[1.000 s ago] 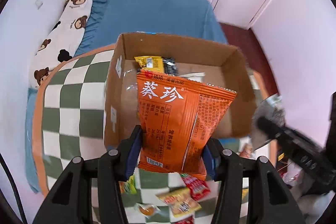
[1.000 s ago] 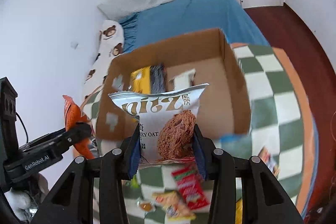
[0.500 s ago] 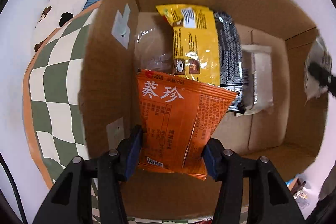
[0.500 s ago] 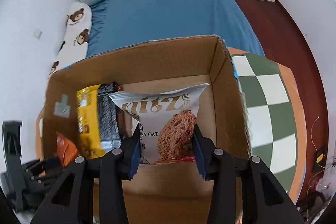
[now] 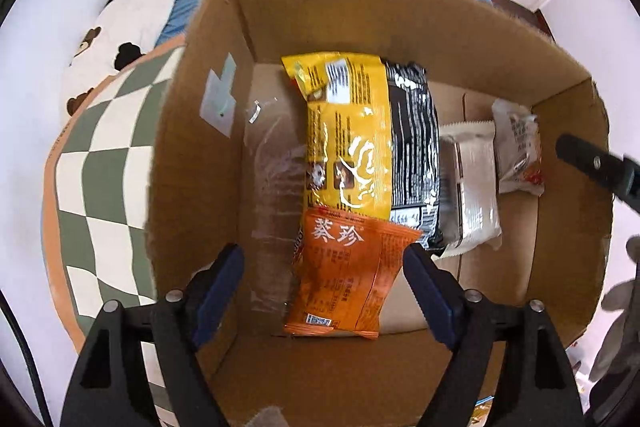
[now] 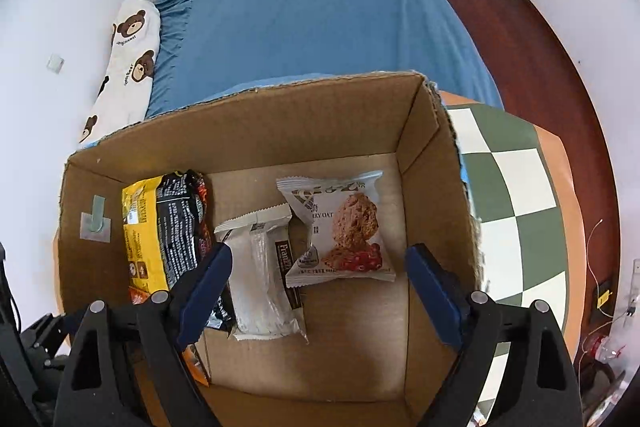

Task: Organize snacks
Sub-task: 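Grasp the clear bread bag with the left tool while the right tool grasps the yellow packet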

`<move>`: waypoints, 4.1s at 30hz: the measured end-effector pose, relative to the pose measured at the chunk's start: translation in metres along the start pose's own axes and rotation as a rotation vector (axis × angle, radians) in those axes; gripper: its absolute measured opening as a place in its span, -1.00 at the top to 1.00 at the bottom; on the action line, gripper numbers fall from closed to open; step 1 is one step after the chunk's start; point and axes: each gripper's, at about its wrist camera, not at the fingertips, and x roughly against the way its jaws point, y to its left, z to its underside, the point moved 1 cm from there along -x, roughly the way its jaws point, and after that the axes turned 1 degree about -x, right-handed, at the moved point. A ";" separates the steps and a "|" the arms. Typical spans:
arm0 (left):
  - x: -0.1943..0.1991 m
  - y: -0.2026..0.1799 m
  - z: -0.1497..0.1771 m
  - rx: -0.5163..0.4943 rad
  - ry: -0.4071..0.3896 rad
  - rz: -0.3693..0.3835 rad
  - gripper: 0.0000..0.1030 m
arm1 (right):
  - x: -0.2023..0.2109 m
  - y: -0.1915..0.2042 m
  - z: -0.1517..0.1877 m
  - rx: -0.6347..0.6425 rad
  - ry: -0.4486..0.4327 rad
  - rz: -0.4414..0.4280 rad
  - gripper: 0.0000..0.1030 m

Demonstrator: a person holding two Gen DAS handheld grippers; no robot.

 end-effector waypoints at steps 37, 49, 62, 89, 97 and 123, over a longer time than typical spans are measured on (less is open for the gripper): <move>0.067 -0.013 0.197 -0.019 -0.143 0.110 -0.58 | 0.113 -0.042 0.256 -0.057 -0.102 -0.080 -0.77; -0.067 -0.036 0.261 -0.025 0.181 0.117 -0.57 | 0.036 -0.105 0.353 0.094 0.204 0.105 -0.77; -0.105 -0.081 0.274 -0.095 0.239 0.086 -0.57 | -0.029 -0.105 0.382 0.303 0.247 0.250 -0.70; -0.119 -0.069 0.289 -0.214 0.206 0.026 -0.07 | -0.037 -0.135 0.404 -0.237 0.238 -0.028 -0.36; -0.149 -0.055 0.274 -0.083 0.247 0.045 -0.22 | -0.043 -0.128 0.428 -0.239 0.284 -0.049 -0.36; -0.096 -0.052 0.282 -0.061 0.171 0.072 0.18 | -0.047 -0.054 0.434 -0.152 0.289 -0.097 -0.07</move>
